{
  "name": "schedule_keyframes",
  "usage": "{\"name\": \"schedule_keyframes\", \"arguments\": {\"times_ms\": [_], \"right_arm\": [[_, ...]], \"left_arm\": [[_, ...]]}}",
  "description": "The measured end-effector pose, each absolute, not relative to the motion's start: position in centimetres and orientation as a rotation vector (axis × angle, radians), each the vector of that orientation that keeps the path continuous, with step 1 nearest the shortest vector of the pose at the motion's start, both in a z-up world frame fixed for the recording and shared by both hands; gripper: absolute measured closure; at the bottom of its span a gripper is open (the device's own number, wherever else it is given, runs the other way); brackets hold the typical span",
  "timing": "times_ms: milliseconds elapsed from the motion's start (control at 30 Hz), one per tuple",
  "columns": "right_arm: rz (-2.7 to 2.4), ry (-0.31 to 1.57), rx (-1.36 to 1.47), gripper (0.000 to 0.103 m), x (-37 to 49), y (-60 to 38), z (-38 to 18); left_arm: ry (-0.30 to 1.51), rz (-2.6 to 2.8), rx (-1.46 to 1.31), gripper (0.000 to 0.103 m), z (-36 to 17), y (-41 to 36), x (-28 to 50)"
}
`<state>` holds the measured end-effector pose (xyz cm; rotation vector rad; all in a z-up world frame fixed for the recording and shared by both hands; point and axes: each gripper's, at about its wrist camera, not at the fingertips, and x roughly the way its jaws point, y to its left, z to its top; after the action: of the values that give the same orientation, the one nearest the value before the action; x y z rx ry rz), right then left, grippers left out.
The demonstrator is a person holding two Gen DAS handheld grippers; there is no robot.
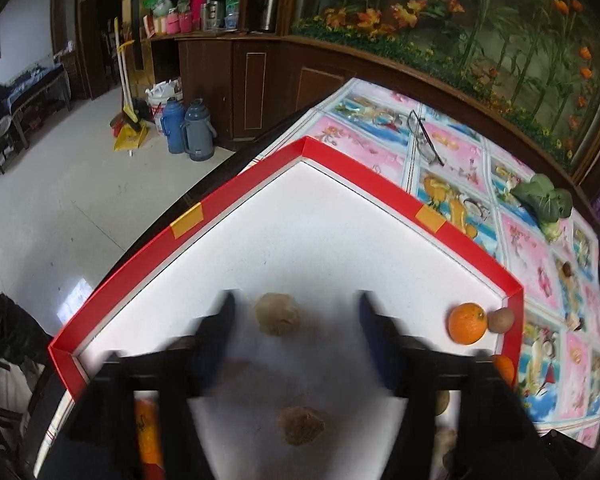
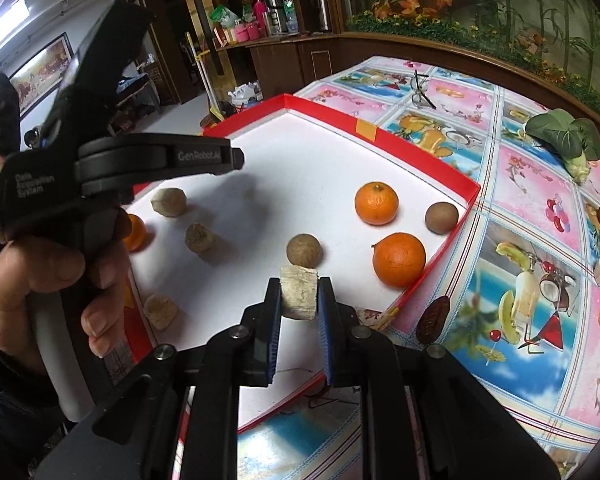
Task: Organize fruits
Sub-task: 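Open both tools to release the chunk and lump into the box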
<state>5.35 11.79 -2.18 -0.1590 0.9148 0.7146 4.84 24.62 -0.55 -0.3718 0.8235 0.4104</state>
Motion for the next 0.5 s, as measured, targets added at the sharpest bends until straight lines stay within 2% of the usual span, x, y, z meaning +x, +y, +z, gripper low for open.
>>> {"name": "schedule_keyframes", "arguments": {"times_ms": [100,167,233,333,500], "right_arm": [[0.709,0.898,-0.132,0.071,5.2,10.7,-1.7],[0.702,0.87,-0.112,0.054,4.8,9.5,-0.9],[0.689,0.845,-0.09,0.047,4.5,7.9,-0.1],[0.644,0.803,-0.057,0.039,4.0,4.3,1.1],[0.535,0.778,0.017,0.037,3.7,-2.2,1.8]], "left_arm": [[0.812,0.414,-0.381,0.031,-0.1,24.5,4.5],[0.803,0.381,-0.389,0.031,0.4,23.6,4.0],[0.787,0.34,-0.372,0.03,1.0,22.3,3.7],[0.754,0.252,-0.343,0.028,2.0,19.2,2.7],[0.745,0.082,-0.285,0.027,2.8,12.8,1.8]]}}
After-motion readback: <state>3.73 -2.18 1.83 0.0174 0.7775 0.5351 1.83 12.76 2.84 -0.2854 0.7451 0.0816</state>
